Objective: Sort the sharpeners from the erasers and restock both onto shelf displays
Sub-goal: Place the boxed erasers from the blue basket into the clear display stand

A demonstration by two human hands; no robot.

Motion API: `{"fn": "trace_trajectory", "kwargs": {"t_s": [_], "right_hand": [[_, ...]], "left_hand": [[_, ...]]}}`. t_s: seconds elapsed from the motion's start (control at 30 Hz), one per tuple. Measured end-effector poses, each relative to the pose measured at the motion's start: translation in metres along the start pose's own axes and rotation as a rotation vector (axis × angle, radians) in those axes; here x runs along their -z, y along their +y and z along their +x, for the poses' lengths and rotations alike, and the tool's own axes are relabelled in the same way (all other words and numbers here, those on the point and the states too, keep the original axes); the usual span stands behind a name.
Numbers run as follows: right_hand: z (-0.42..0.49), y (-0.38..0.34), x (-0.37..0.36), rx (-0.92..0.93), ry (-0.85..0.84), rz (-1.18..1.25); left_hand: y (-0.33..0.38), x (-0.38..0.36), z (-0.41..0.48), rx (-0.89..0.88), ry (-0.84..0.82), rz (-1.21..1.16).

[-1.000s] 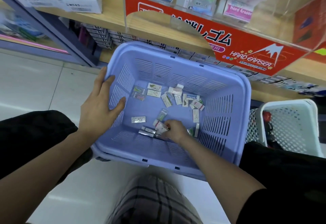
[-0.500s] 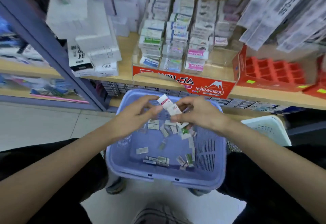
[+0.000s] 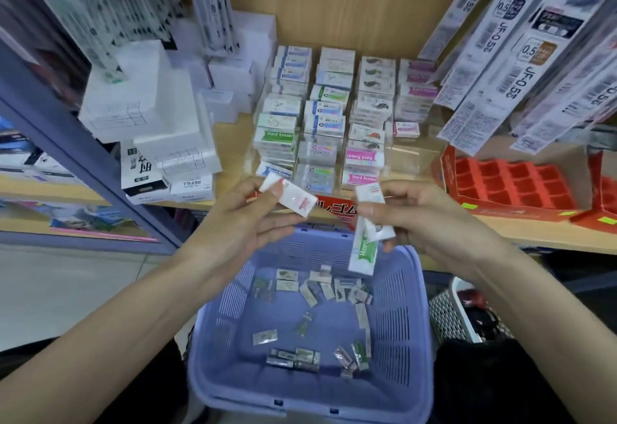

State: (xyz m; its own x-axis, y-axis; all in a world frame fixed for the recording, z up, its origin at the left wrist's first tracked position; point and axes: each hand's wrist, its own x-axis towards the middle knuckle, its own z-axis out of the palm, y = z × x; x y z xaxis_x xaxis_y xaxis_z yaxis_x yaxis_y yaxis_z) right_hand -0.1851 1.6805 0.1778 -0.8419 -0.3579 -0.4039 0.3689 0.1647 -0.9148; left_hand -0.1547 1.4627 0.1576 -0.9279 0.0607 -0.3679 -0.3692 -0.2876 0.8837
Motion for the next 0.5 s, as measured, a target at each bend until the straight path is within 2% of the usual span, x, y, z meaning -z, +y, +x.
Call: {"fn": "trace_trajectory", "kwargs": {"t_s": [0.1,0.27,0.5], "right_hand": [[0.006,-0.003,0.003,0.037,0.059,0.173],[0.021,-0.004,-0.006,0.114,0.154,0.226],[0.031,-0.01,0.001,0.138,0.293,0.398]], "left_hand": [[0.002,-0.003,0.005,0.015,0.03,-0.066],[0.003,-0.014,0.014,0.02,0.048,-0.024],[0.009,-0.017,0.031,0.122,0.058,-0.138]]}}
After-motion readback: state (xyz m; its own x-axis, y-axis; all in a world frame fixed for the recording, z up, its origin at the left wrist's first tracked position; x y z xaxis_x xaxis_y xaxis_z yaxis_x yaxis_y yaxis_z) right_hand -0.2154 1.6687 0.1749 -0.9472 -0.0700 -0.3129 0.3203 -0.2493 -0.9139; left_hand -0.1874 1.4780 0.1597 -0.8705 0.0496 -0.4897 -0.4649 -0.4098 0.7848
